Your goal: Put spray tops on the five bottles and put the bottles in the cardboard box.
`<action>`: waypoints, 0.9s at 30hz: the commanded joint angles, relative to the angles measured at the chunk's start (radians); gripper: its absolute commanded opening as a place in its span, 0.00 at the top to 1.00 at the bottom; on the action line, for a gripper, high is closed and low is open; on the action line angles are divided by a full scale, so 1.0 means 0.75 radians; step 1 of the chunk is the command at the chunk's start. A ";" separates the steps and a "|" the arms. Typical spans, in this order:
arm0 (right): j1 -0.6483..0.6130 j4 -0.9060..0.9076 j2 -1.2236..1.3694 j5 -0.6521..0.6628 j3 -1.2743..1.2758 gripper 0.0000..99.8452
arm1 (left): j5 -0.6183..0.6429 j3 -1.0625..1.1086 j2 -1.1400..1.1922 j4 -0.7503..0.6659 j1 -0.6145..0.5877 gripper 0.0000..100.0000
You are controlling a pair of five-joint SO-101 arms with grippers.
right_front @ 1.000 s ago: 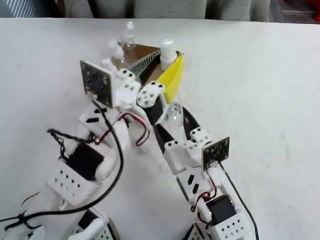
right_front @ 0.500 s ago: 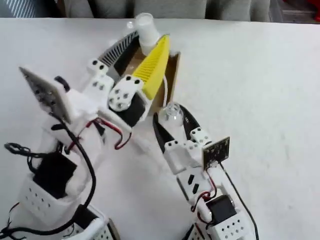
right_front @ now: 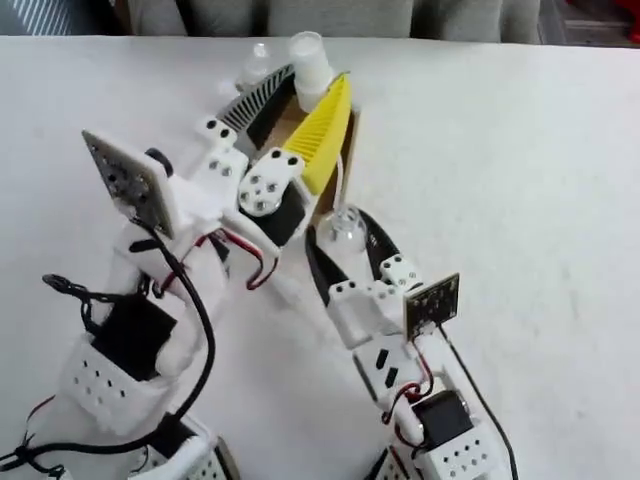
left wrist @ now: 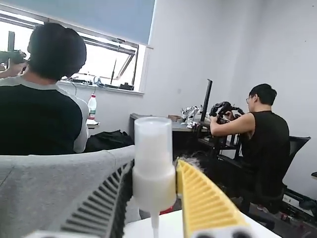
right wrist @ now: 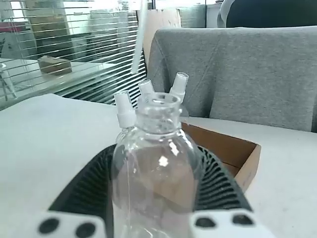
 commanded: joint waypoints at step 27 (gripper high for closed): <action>-0.007 0.040 -0.019 -0.004 -0.053 0.98 | 0.061 0.448 -0.173 0.006 0.095 0.98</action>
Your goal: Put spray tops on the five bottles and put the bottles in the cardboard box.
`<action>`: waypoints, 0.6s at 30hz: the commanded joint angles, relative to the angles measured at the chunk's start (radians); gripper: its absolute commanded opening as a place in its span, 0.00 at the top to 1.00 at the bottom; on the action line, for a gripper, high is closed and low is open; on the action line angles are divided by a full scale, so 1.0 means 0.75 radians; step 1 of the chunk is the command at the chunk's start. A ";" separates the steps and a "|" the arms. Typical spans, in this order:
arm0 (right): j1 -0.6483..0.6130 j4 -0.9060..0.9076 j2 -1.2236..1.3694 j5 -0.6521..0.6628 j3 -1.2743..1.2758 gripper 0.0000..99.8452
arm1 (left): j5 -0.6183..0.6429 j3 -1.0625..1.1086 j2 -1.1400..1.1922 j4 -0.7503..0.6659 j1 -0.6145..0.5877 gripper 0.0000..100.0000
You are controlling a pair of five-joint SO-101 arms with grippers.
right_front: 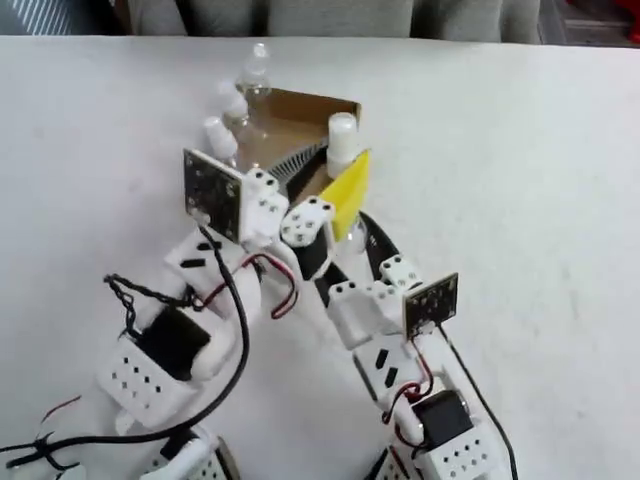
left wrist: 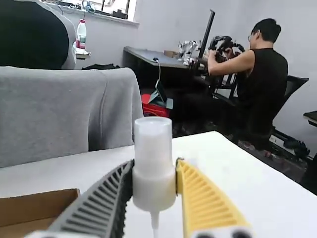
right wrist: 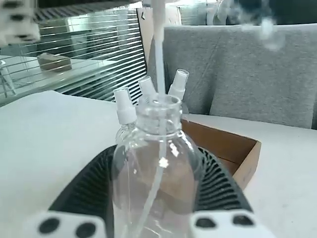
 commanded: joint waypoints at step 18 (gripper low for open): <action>-0.044 0.064 -0.017 -0.002 -0.074 0.98 | -0.215 0.084 -0.083 0.045 0.021 0.95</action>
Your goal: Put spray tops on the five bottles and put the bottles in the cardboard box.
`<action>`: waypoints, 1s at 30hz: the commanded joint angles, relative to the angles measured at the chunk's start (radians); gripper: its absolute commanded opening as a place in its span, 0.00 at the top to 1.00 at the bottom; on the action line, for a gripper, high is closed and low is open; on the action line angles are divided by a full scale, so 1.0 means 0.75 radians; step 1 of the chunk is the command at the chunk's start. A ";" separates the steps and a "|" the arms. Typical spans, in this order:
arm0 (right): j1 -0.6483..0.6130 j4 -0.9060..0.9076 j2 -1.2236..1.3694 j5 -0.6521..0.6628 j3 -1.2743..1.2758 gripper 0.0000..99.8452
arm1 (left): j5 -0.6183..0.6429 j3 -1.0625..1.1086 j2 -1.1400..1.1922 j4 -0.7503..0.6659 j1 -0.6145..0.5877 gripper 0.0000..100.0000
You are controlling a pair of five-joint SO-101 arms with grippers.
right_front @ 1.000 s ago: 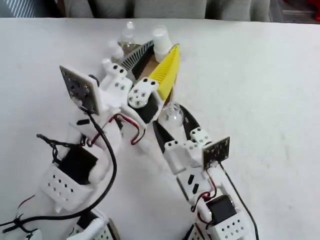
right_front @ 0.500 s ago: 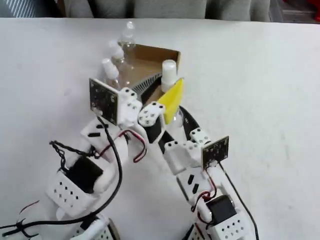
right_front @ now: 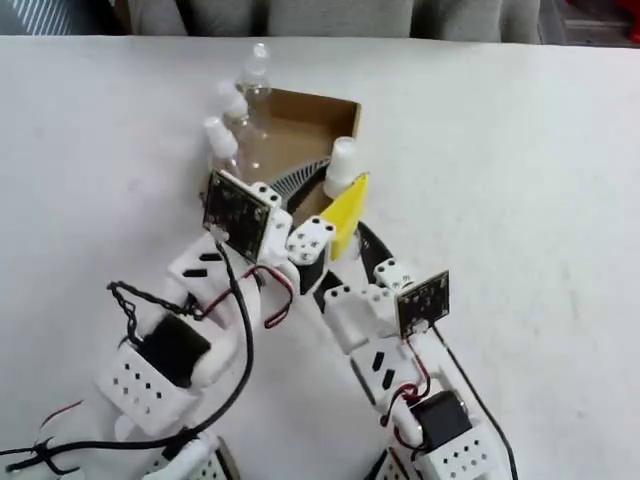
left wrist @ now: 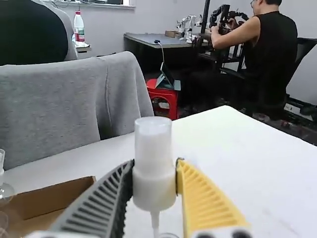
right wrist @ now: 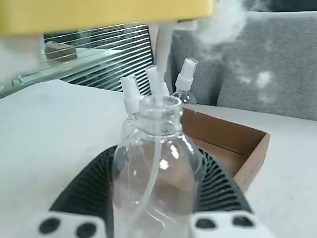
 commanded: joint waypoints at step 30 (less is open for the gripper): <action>0.087 -0.099 -0.007 0.100 -0.100 0.98 | -0.014 0.049 -0.801 0.520 -0.416 0.73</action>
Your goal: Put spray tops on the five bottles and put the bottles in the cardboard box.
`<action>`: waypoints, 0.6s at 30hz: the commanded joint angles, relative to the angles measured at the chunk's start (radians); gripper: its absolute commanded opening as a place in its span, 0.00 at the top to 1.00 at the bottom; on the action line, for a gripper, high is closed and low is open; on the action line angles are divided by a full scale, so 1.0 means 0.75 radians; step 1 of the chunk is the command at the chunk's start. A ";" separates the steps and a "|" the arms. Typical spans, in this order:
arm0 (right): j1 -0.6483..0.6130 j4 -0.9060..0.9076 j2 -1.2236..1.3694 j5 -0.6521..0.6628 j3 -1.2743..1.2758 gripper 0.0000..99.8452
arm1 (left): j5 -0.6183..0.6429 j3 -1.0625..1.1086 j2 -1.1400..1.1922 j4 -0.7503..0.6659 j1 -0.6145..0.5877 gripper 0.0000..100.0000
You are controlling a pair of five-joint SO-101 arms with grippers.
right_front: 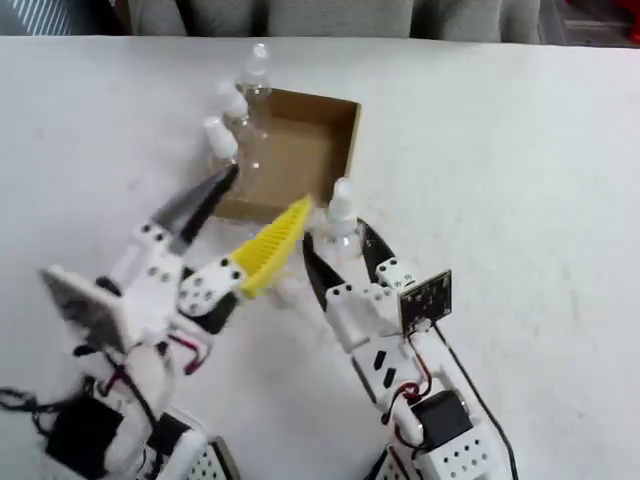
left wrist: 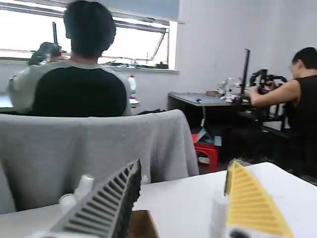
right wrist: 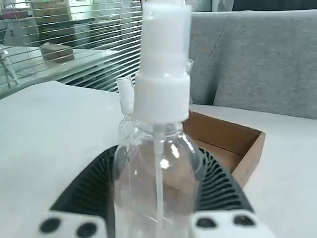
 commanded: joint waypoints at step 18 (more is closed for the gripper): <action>0.169 -0.181 0.627 0.133 -0.673 0.98 | -0.004 0.540 -0.404 0.336 -0.279 0.73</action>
